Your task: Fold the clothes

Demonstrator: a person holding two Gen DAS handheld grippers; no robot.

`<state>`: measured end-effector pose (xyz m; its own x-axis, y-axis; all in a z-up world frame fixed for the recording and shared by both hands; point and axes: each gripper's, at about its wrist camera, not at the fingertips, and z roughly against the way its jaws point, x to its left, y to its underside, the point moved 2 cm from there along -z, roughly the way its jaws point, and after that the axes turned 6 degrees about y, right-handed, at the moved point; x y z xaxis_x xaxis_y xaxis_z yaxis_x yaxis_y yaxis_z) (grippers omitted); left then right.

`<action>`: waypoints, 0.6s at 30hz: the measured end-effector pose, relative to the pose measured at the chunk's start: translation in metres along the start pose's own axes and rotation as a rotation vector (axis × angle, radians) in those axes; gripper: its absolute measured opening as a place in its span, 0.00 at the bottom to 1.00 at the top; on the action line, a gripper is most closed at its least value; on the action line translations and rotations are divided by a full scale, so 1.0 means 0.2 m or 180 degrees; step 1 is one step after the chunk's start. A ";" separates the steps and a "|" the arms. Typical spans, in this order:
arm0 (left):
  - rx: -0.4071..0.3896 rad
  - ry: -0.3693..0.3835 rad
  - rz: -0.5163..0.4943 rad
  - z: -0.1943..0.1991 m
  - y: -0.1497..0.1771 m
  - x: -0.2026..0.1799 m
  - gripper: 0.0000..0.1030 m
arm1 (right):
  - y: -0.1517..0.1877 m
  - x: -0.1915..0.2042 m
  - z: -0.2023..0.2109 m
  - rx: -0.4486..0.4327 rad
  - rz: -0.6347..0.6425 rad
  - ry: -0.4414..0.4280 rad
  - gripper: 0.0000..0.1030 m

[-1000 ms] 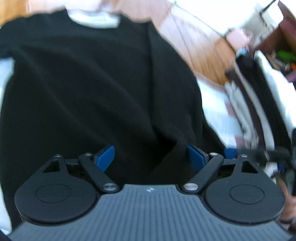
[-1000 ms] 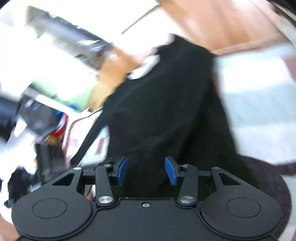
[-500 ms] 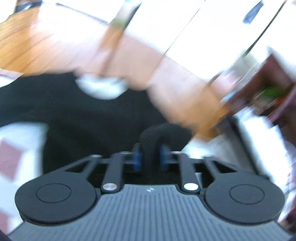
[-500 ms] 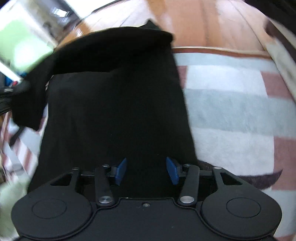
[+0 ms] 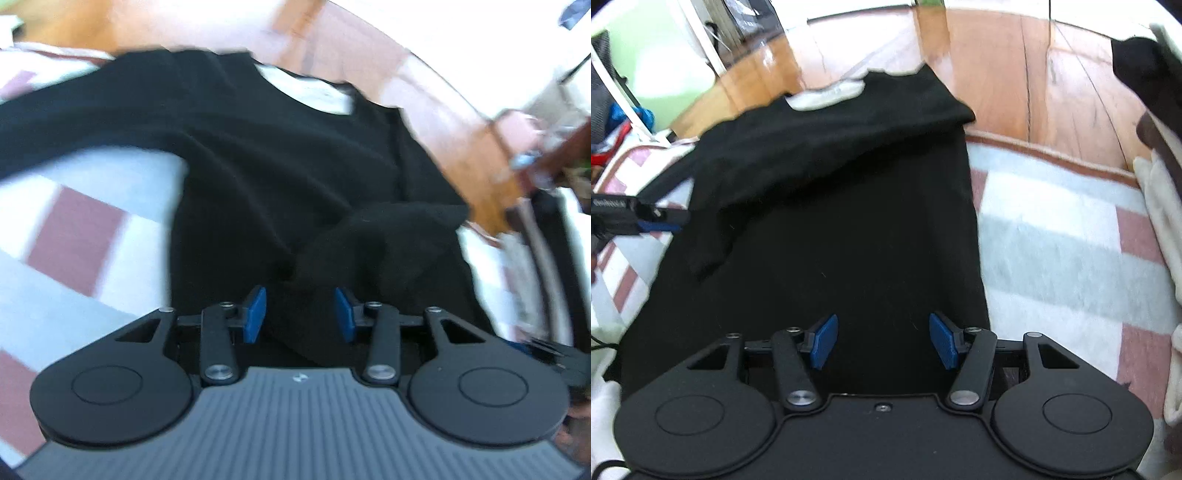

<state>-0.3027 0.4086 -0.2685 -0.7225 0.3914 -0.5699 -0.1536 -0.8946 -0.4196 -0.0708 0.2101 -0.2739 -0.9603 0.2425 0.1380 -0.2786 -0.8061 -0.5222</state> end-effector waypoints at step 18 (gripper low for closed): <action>-0.0272 -0.0505 -0.0756 0.07 -0.02 -0.13 0.02 | -0.23 -0.05 -0.25 -0.0484 0.0543 0.0956 0.00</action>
<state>-0.2925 0.3993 -0.2410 -0.7706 0.5429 -0.3339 -0.2784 -0.7580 -0.5899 -0.0478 0.2716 -0.2929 -0.9392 0.2772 -0.2029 -0.0878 -0.7647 -0.6384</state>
